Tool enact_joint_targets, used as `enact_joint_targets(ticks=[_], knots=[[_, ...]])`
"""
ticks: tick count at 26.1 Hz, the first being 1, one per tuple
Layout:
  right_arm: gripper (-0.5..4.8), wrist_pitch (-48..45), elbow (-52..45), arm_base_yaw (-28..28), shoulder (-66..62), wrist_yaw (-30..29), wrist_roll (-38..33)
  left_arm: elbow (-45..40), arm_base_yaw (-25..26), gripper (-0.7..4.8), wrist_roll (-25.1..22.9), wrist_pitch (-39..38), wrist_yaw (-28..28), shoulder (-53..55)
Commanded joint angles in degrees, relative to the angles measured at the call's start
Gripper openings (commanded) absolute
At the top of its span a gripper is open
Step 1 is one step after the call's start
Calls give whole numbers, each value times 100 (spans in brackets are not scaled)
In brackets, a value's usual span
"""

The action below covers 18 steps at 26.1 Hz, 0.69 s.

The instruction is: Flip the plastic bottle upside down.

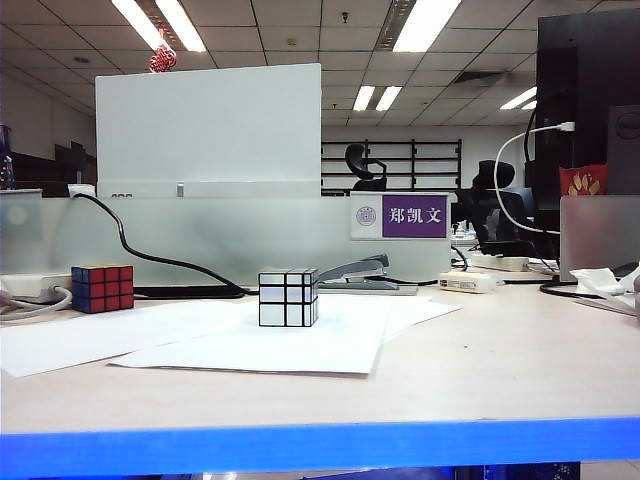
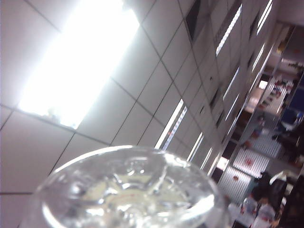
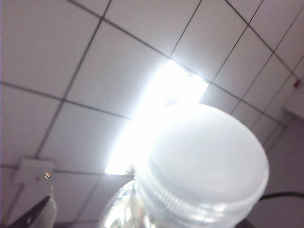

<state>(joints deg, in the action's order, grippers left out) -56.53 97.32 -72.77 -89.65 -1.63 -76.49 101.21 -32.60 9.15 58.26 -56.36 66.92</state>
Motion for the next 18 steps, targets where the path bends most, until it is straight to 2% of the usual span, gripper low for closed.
enact_joint_targets(ticks=[1, 5, 13, 18], knots=[[434, -468, 66, 127, 304, 50, 549, 33, 24, -6, -778, -549, 131, -334], [434, -452, 68, 278, 426, 59, 914, 33, 24, -6, -1233, -1150, 129, -625], [434, -142, 68, 339, 463, 181, 1073, 33, 24, -6, -1309, -1333, 256, -833], [432, 597, 68, 361, 461, 306, 1305, 129, 22, -6, -1320, -1276, 439, -828]])
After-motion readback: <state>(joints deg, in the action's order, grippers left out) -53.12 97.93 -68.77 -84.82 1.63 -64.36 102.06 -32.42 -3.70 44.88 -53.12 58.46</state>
